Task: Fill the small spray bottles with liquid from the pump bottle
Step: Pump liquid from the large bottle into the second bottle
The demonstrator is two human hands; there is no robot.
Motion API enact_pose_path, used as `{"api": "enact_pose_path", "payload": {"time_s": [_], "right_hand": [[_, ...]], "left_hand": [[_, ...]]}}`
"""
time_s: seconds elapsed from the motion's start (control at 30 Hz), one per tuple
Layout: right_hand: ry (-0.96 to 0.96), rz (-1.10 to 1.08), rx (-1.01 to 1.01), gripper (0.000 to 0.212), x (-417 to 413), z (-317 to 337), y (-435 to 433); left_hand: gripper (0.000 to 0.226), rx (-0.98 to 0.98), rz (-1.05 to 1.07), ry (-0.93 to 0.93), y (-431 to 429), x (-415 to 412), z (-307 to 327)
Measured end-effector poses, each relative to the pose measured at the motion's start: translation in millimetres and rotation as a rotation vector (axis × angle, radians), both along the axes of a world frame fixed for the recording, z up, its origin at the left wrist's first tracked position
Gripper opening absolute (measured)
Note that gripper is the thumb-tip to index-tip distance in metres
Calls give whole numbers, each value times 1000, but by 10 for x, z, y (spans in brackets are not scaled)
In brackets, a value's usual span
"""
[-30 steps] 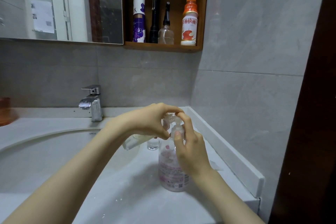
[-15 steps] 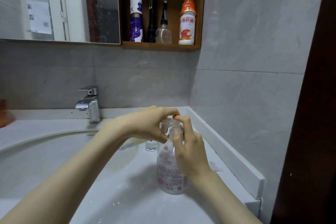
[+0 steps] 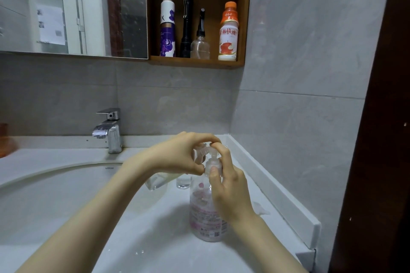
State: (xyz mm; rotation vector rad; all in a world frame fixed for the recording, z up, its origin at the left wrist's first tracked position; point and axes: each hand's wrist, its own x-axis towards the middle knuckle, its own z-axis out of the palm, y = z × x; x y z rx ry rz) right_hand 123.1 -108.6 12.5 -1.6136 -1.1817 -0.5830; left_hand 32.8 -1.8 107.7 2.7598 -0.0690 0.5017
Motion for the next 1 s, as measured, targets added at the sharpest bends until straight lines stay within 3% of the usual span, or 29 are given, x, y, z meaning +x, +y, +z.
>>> {"api": "enact_pose_path", "payload": {"time_s": [0.43, 0.7, 1.0], "right_hand": [[-6, 0, 4, 43, 2, 4, -9], [21, 28, 24, 29, -15, 5, -10], [10, -10, -5, 43, -24, -4, -21]], "left_hand": [[42, -8, -18, -86, -5, 25, -52], [42, -154, -90, -98, 26, 49, -242], [42, -85, -26, -64, -7, 33, -132]]}}
